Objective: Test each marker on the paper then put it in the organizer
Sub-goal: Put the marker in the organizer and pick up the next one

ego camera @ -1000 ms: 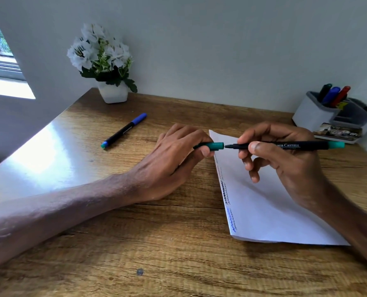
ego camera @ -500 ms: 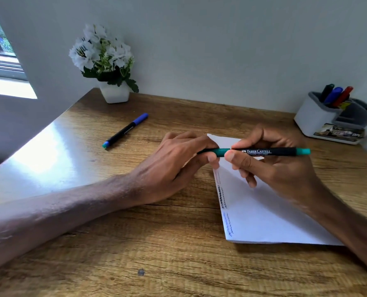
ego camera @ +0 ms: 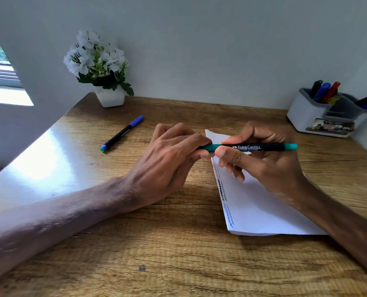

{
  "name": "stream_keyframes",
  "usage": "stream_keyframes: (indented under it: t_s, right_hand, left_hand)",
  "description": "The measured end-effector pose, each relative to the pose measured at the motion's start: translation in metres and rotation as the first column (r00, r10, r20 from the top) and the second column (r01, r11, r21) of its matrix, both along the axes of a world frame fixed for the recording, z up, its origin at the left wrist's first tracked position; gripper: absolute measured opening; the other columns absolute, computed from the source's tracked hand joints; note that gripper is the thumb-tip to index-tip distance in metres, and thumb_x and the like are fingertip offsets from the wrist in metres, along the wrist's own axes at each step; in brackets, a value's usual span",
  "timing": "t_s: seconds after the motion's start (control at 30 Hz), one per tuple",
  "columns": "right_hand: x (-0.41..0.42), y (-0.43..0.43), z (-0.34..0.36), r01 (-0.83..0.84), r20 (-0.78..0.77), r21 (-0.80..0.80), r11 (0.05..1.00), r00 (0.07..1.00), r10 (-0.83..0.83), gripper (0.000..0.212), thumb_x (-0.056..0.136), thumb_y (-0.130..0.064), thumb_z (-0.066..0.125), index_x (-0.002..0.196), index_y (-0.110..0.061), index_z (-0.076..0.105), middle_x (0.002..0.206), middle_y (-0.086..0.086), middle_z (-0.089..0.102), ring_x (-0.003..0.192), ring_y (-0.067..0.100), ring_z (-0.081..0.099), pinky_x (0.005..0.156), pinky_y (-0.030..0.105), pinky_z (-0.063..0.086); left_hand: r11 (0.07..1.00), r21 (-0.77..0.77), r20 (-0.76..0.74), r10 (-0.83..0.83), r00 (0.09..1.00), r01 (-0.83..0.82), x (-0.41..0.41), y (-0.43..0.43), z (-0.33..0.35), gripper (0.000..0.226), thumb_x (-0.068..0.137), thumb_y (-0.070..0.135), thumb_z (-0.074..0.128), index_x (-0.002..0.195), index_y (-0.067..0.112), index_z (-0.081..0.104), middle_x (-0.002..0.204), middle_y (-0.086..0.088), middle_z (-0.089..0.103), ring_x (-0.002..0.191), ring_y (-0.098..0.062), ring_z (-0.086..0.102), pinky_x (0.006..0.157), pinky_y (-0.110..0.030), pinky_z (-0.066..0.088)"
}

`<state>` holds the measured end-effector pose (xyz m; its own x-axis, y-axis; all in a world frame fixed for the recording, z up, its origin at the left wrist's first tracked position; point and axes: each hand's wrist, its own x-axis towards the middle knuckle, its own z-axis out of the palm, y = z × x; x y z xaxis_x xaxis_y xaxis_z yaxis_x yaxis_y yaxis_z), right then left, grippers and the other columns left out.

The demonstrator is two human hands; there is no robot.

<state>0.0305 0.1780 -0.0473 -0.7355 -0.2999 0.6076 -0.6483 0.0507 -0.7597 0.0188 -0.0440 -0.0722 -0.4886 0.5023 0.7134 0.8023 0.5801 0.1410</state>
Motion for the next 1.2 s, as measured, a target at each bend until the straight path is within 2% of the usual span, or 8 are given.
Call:
stream_keyframes:
  t_s: [0.23, 0.33, 0.43, 0.6, 0.73, 0.83, 1.03, 1.2]
  right_hand:
    - [-0.004, 0.004, 0.002, 0.018, 0.045, 0.041, 0.999, 0.999, -0.020, 0.019, 0.081, -0.007, 0.080, 0.091, 0.006, 0.070, 0.075, 0.012, 0.076, 0.056, 0.033, 0.069, 0.038, 0.034, 0.051]
    - [-0.006, 0.012, 0.007, 0.051, 0.059, 0.154, 0.987, 0.996, -0.060, 0.016, 0.079, -0.012, 0.082, 0.092, -0.006, 0.074, 0.079, -0.002, 0.077, 0.056, 0.013, 0.068, 0.045, 0.028, 0.053]
    - [-0.005, 0.020, 0.012, 0.095, 0.028, 0.218, 0.971, 0.994, -0.104, 0.018, 0.082, -0.015, 0.080, 0.098, -0.008, 0.079, 0.082, -0.008, 0.077, 0.060, 0.008, 0.068, 0.051, 0.024, 0.054]
    - [-0.007, 0.035, 0.022, 0.269, -0.104, 0.281, 0.921, 0.963, -0.249, 0.019, 0.082, -0.019, 0.082, 0.101, -0.016, 0.081, 0.094, -0.010, 0.080, 0.086, 0.015, 0.076, 0.068, 0.033, 0.063]
    - [-0.011, 0.043, 0.023, 0.439, -0.401, 0.469, 0.766, 0.879, -0.258, 0.025, 0.084, -0.030, 0.082, 0.107, -0.021, 0.081, 0.101, -0.013, 0.078, 0.093, 0.002, 0.071, 0.078, 0.028, 0.059]
    - [-0.014, 0.042, 0.022, 0.511, -0.523, 0.487, 0.709, 0.820, -0.232, 0.027, 0.087, -0.031, 0.081, 0.111, -0.019, 0.080, 0.104, -0.008, 0.078, 0.096, 0.007, 0.069, 0.080, 0.032, 0.058]
    - [-0.016, 0.036, 0.021, 0.531, -0.589, 0.538, 0.655, 0.792, -0.159, 0.021, 0.093, -0.024, 0.075, 0.112, -0.014, 0.077, 0.106, -0.003, 0.076, 0.105, 0.015, 0.063, 0.085, 0.032, 0.052]
    - [-0.024, 0.056, 0.024, 0.671, -0.658, 0.502, 0.545, 0.706, -0.262, 0.023, 0.098, -0.026, 0.065, 0.116, -0.015, 0.073, 0.107, 0.000, 0.075, 0.101, 0.016, 0.063, 0.082, 0.027, 0.046]
  left_hand:
    - [0.998, -0.041, 0.016, 0.053, 0.998, -0.053, 0.000, 0.001, 0.002, 0.033, 0.108, 0.032, 0.043, 0.118, 0.011, 0.067, 0.106, 0.002, 0.072, 0.100, -0.015, 0.059, 0.086, -0.039, 0.039]
    - [0.987, -0.112, -0.006, 0.116, 0.993, -0.116, 0.001, 0.005, 0.003, 0.036, 0.109, 0.037, 0.040, 0.120, 0.016, 0.066, 0.112, 0.003, 0.071, 0.107, -0.017, 0.058, 0.090, -0.035, 0.035]
    - [0.980, -0.115, -0.043, 0.159, 0.986, -0.163, -0.001, 0.006, 0.003, 0.034, 0.109, 0.037, 0.042, 0.121, 0.017, 0.065, 0.116, 0.003, 0.071, 0.109, -0.018, 0.059, 0.091, -0.037, 0.038]
    - [0.976, -0.067, -0.017, 0.207, 0.978, -0.208, -0.002, 0.004, 0.004, 0.032, 0.108, 0.040, 0.044, 0.122, 0.019, 0.065, 0.114, 0.006, 0.070, 0.103, -0.015, 0.059, 0.087, -0.037, 0.040]
    - [0.977, -0.045, -0.001, 0.211, 0.978, -0.210, -0.003, 0.003, 0.003, 0.032, 0.108, 0.041, 0.046, 0.122, 0.020, 0.065, 0.114, 0.006, 0.071, 0.101, -0.013, 0.061, 0.083, -0.035, 0.041]
    - [0.976, -0.032, -0.035, 0.215, 0.976, -0.216, -0.005, 0.006, 0.004, 0.033, 0.107, 0.041, 0.048, 0.117, 0.017, 0.068, 0.108, 0.004, 0.073, 0.097, -0.015, 0.062, 0.081, -0.037, 0.044]
    - [0.976, -0.029, -0.068, 0.212, 0.975, -0.214, -0.009, 0.028, 0.008, 0.040, 0.106, 0.044, 0.045, 0.108, 0.014, 0.071, 0.096, 0.001, 0.073, 0.087, -0.019, 0.061, 0.076, -0.038, 0.044]
    - [0.984, 0.091, -0.022, 0.157, 0.987, -0.155, -0.007, 0.044, 0.015, 0.034, 0.105, 0.041, 0.048, 0.118, 0.013, 0.063, 0.112, 0.001, 0.069, 0.105, -0.019, 0.056, 0.084, -0.035, 0.044]
